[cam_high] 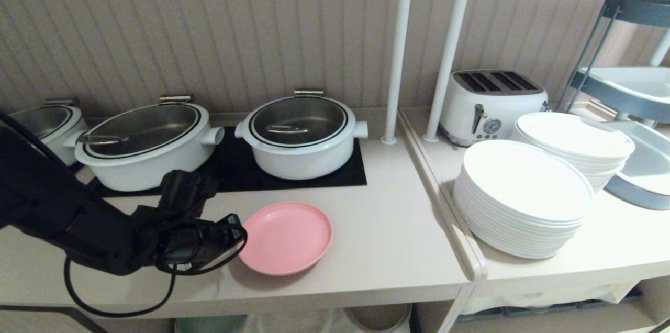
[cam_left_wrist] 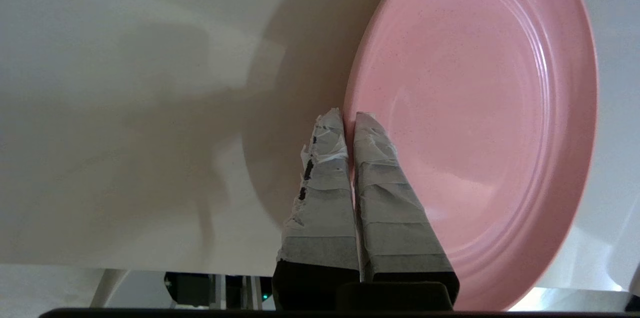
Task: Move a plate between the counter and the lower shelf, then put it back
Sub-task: Put the plate
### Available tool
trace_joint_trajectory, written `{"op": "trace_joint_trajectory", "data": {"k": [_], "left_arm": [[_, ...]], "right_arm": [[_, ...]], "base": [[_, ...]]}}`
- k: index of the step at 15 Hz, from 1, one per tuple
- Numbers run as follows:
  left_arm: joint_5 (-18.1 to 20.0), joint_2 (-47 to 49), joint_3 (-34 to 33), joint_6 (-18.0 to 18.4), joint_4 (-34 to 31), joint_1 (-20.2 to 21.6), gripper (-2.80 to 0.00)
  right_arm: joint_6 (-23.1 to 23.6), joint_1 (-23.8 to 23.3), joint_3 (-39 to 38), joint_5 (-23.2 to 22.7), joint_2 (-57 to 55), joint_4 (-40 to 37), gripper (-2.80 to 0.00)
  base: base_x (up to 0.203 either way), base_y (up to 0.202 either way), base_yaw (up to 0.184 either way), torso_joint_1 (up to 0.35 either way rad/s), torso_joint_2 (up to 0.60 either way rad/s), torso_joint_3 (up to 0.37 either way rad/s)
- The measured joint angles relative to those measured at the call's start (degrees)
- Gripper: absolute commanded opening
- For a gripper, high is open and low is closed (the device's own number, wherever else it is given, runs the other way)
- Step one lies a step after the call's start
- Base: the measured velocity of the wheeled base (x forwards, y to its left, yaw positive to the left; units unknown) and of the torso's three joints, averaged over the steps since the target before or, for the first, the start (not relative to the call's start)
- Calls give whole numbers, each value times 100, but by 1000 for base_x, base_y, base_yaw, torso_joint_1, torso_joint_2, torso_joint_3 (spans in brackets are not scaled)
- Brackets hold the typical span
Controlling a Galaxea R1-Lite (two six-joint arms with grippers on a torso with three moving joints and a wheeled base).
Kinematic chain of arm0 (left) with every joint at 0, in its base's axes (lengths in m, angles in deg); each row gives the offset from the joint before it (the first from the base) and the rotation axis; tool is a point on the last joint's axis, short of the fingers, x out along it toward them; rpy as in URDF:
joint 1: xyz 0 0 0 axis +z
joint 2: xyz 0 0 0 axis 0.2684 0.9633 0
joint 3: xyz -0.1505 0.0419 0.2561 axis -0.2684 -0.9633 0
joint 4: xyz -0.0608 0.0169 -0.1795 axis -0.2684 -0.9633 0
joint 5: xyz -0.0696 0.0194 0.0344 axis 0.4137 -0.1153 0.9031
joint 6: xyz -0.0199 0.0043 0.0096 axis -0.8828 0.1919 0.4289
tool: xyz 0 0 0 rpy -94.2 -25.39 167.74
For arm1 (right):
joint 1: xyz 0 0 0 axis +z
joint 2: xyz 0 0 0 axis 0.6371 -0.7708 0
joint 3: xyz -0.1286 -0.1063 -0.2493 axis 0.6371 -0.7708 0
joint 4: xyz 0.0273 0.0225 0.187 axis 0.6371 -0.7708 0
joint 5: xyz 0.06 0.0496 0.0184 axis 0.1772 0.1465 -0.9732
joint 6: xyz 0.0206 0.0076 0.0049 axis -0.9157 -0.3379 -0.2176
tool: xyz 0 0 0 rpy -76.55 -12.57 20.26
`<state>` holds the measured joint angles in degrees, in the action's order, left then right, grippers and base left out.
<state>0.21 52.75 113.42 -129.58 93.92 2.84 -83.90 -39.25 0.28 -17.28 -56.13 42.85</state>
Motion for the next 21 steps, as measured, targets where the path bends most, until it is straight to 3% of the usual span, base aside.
{"op": "trace_joint_trajectory", "data": {"k": [9, 10, 11, 21], "left_arm": [[16, 140, -2, -2, 10, -26, -280], [21, 143, -2, -2, 11, -26, -237], [22, 145, 0, 0, 9, -26, 0], [77, 118, -2, -2, 10, -20, 0]], "right_arm": [[4, 0, 0, 1, 0, 2, -280], [4, 0, 0, 1, 0, 2, -280], [4, 0, 0, 1, 0, 0, -280], [4, -2, 0, 0, 0, 1, -280]], "base": [[0, 0, 0, 0, 0, 0], [0, 0, 0, 0, 0, 0], [0, 0, 0, 0, 0, 0], [0, 0, 0, 0, 0, 0]]}}
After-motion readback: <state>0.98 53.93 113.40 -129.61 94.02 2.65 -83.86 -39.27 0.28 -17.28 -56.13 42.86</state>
